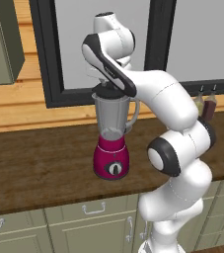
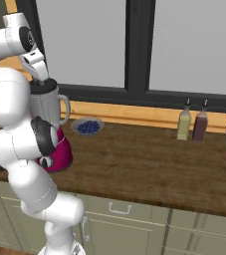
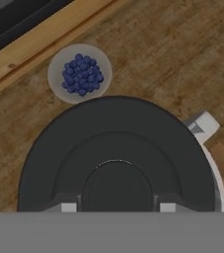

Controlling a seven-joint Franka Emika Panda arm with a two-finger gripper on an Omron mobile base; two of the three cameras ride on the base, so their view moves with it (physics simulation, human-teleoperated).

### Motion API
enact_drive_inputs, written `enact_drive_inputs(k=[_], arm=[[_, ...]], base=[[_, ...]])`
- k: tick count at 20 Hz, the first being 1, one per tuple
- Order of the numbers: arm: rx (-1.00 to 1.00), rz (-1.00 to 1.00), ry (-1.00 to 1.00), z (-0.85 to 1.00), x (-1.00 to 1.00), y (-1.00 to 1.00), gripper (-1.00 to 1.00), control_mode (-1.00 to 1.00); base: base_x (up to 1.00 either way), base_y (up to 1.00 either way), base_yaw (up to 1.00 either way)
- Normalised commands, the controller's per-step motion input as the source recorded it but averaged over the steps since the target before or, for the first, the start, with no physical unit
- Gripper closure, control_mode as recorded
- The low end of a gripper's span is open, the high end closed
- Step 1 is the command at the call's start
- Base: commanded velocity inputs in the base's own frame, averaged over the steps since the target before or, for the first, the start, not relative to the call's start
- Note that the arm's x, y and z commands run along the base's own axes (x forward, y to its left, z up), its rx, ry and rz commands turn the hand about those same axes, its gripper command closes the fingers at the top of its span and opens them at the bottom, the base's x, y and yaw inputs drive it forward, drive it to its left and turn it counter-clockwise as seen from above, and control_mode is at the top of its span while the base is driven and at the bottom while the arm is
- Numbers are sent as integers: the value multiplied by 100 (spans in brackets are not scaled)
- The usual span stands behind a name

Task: Close the lid blender by securely placing the lid on top.

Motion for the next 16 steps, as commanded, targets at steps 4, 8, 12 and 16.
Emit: enact_drive_inputs(k=[4,8,12,16], arm=[[0,0,0,0,-15,0,100,-100],[0,0,0,0,-10,-1,100,-100],[0,0,0,-1,-3,-3,100,-100],[0,0,0,-4,0,-12,100,-100]], base=[[0,0,0],[0,0,0],[0,0,0],[0,0,0]])
